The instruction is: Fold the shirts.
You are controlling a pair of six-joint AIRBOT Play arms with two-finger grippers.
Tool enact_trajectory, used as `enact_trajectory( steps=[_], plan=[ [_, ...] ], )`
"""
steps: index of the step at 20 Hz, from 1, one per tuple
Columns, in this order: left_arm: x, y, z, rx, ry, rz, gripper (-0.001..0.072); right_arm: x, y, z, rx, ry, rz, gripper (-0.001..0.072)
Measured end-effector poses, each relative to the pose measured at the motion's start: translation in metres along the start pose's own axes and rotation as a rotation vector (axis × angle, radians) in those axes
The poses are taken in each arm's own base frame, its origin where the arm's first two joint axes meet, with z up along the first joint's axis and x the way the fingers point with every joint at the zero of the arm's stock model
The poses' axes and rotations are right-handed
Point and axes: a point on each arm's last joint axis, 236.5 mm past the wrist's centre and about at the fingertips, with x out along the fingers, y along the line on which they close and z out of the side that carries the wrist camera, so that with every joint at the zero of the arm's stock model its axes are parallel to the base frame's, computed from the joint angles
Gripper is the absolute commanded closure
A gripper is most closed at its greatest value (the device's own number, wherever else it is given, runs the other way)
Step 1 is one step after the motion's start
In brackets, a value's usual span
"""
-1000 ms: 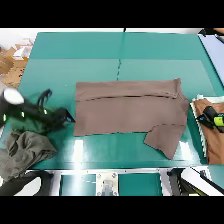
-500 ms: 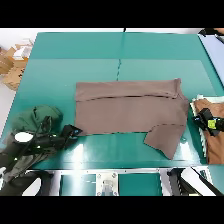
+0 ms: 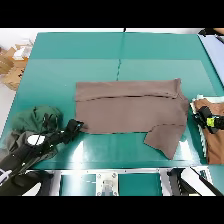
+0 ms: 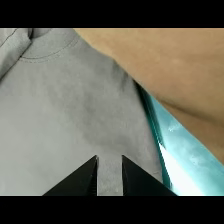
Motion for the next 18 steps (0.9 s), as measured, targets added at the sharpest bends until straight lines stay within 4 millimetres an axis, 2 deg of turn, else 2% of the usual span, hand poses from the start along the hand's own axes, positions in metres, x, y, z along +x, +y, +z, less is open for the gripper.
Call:
enact_trajectory(
  steps=[1, 4, 6, 13, 18],
  plan=[
    [0.002, 0.001, -0.003, 0.012, 0.004, 0.008, 0.0684, 0.000, 0.000, 0.000, 0.000, 0.000, 0.000, 0.0399],
    [0.004, -0.013, -0.011, 0.069, 0.027, -0.015, 0.0684, 0.000, 0.000, -0.004, -0.002, 0.017, 0.000, 0.0401],
    [0.004, -0.019, -0.009, 0.110, 0.026, -0.026, 0.0684, 0.000, -0.003, -0.011, -0.014, 0.047, -0.012, 0.0400],
    [-0.006, -0.009, 0.038, 0.151, -0.048, -0.005, 0.0683, -0.008, -0.032, -0.051, -0.045, 0.222, -0.133, 0.0399],
    [-0.009, -0.007, 0.047, 0.222, -0.059, 0.002, 0.0684, -0.019, -0.070, -0.097, -0.011, 0.395, -0.280, 0.0398]
  ],
)
